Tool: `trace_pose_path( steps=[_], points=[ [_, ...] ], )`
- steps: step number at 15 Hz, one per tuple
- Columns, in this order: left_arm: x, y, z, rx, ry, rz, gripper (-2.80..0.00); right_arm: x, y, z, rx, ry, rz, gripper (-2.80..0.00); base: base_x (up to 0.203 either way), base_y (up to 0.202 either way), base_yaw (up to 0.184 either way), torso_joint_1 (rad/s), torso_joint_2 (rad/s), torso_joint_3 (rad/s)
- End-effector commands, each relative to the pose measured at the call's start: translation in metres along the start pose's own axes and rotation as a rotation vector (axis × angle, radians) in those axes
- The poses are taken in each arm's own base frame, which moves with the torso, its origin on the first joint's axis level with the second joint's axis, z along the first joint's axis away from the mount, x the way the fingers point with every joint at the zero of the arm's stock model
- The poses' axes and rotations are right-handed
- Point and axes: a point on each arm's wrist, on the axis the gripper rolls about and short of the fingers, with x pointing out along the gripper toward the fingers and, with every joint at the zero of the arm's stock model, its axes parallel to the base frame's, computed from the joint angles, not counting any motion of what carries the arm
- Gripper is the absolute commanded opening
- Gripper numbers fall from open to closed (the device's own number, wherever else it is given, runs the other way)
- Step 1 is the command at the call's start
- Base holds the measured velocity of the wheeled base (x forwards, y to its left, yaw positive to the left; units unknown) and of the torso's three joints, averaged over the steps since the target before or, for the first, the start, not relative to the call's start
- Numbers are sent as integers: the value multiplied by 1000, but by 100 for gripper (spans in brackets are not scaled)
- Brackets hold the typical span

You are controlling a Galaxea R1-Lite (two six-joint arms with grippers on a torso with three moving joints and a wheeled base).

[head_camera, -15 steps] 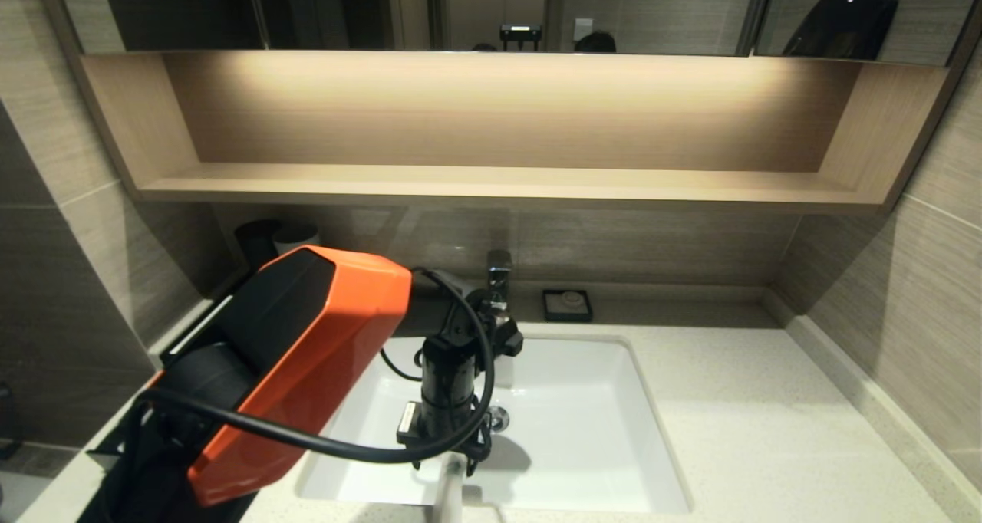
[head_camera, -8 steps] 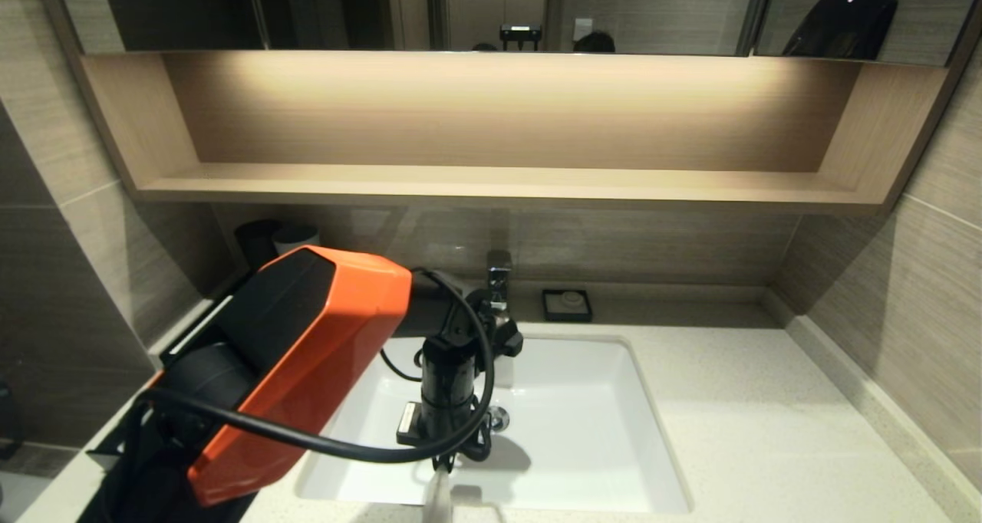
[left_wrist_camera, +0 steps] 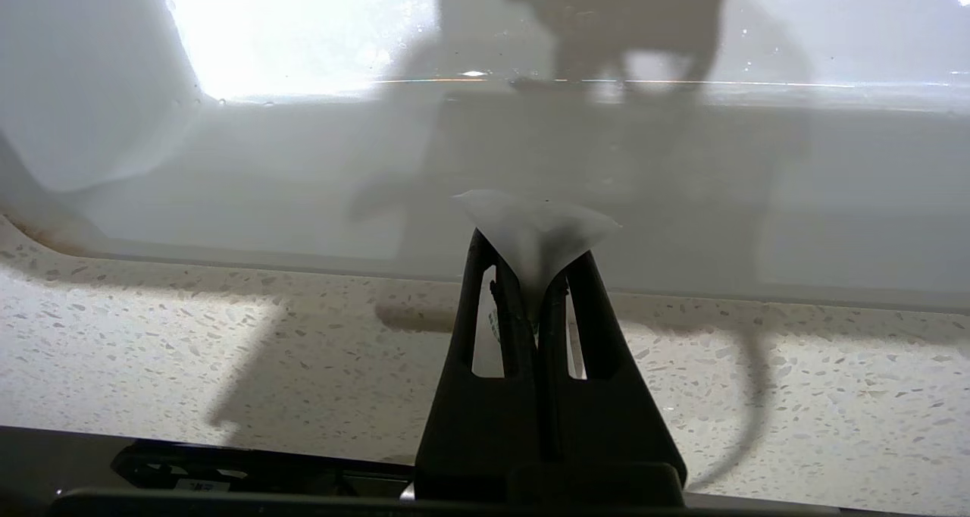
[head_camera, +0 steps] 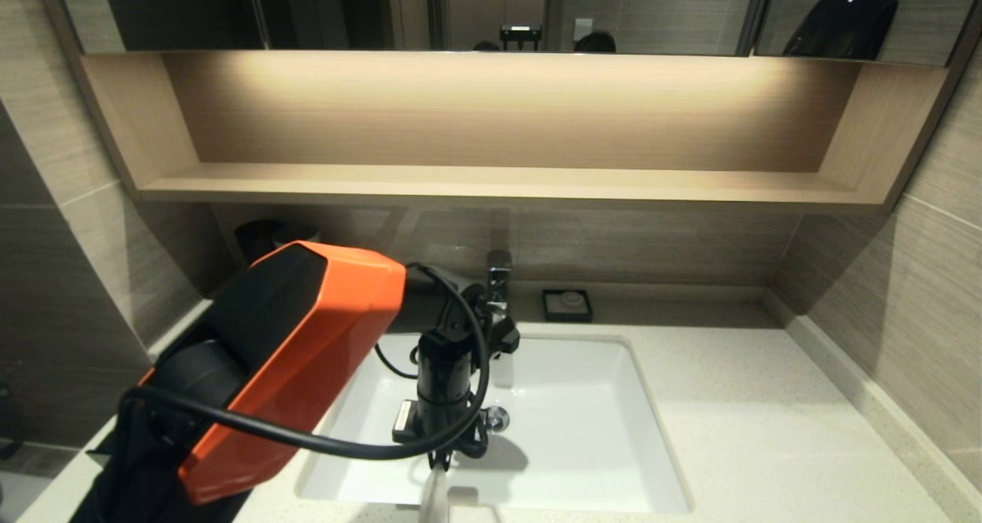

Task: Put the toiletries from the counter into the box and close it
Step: Pick up the bathroom toiletry

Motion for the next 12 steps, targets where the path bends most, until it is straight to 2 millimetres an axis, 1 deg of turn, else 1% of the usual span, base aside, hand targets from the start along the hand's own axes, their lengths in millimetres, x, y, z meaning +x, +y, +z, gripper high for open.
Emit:
trace_pose_path(
  steps=[1,4,6,9,12],
  points=[
    [-14,6,-1,-15,-24,-12,-280,0,0,0,0,-1,0,-280,0,0,0,0,0,0],
    [-39,15,-5,-23,-66,-33,-280,0,0,0,0,0,-1,-280,0,0,0,0,0,0],
    [-56,28,-6,-41,-89,-41,-280,0,0,0,0,0,-1,-280,0,0,0,0,0,0],
    [-81,60,-4,-92,-133,-32,-280,0,0,0,0,0,1,-280,0,0,0,0,0,0],
    [-102,104,-3,-158,-171,1,-280,0,0,0,0,0,-1,-280,0,0,0,0,0,0]
  ],
)
